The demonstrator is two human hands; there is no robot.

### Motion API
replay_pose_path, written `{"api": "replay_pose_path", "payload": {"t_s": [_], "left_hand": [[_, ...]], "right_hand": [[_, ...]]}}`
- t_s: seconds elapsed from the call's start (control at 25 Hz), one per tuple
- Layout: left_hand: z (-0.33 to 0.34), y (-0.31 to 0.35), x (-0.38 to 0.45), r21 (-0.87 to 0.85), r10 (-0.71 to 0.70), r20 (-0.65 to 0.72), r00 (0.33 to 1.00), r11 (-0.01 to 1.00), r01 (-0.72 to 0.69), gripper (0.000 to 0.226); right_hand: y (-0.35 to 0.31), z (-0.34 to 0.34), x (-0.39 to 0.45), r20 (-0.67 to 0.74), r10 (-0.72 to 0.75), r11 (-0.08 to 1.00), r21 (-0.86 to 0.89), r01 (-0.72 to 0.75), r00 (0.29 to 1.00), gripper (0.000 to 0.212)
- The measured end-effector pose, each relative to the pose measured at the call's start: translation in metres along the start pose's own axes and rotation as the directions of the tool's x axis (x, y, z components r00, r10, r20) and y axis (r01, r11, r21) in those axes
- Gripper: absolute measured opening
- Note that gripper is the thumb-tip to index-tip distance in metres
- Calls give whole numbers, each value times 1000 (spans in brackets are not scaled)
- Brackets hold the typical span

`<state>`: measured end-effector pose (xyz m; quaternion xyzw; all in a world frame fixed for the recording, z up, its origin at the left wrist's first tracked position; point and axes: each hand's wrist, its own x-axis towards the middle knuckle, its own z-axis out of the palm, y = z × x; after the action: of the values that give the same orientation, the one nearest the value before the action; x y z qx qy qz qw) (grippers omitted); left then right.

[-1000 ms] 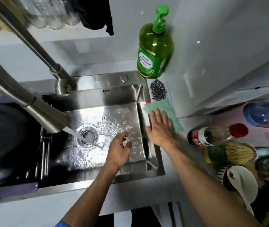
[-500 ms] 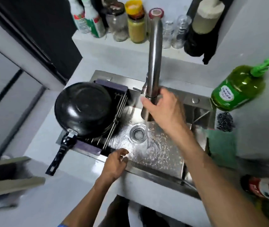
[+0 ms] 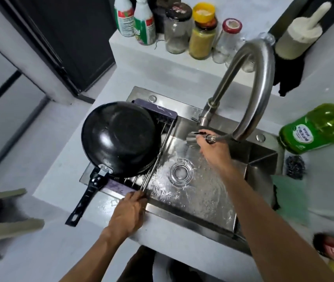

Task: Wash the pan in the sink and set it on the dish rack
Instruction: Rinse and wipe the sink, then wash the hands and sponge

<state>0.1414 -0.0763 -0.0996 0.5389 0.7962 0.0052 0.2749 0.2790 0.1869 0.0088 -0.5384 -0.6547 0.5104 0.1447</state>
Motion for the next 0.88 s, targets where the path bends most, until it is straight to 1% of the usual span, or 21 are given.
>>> {"api": "replay_pose_path", "payload": {"t_s": [0.04, 0.12, 0.16, 0.2, 0.28, 0.32, 0.4, 0.48, 0.56, 0.64, 0.68, 0.76, 0.8, 0.88], "left_hand": [[4, 0, 2, 46, -16, 46, 999, 999, 14, 49], [19, 4, 6, 177, -43, 156, 987, 984, 15, 65], [22, 8, 7, 225, -56, 190, 980, 974, 13, 72], [23, 13, 9, 241, -72, 193, 978, 970, 24, 77], [19, 22, 12, 227, -97, 156, 983, 972, 60, 84], [17, 25, 14, 238, -93, 142, 986, 970, 57, 84], [20, 28, 17, 250, -88, 158, 983, 967, 47, 75], [27, 27, 14, 272, -119, 202, 972, 960, 61, 69], [30, 27, 12, 290, -135, 232, 963, 955, 64, 68], [29, 30, 11, 275, -124, 210, 970, 959, 63, 66], [27, 32, 10, 265, -125, 206, 971, 962, 68, 66], [23, 34, 10, 248, -137, 216, 967, 965, 82, 70], [22, 36, 10, 236, -146, 222, 964, 967, 92, 72], [20, 38, 10, 217, -156, 220, 963, 970, 108, 75]], "right_hand": [[5, 1, 9, -33, -14, 1000, -1, 14, 999, 14], [21, -3, 22, -94, -21, 997, -70, 14, 995, 20], [31, -7, 26, -127, -13, 995, -100, 1, 992, 23], [42, -12, 28, -157, -4, 995, -100, -12, 988, 24], [63, -29, 28, -191, 19, 989, -139, -46, 981, 25], [71, -39, 26, -196, 38, 979, -189, -76, 980, 29], [88, -61, 26, -201, 75, 941, -309, -136, 977, 33], [97, -82, 26, -203, 89, 895, -414, -168, 975, 28], [102, -102, 26, -193, 129, 845, -492, -210, 973, 24], [104, -119, 23, -178, 187, 775, -578, -256, 966, 20], [106, -124, 22, -164, 204, 740, -619, -262, 965, 19], [109, -130, 18, -122, 212, 680, -694, -237, 969, 26], [110, -132, 14, -107, 218, 661, -716, -227, 970, 31], [112, -132, 8, -56, 238, 659, -724, -204, 970, 38]]}}
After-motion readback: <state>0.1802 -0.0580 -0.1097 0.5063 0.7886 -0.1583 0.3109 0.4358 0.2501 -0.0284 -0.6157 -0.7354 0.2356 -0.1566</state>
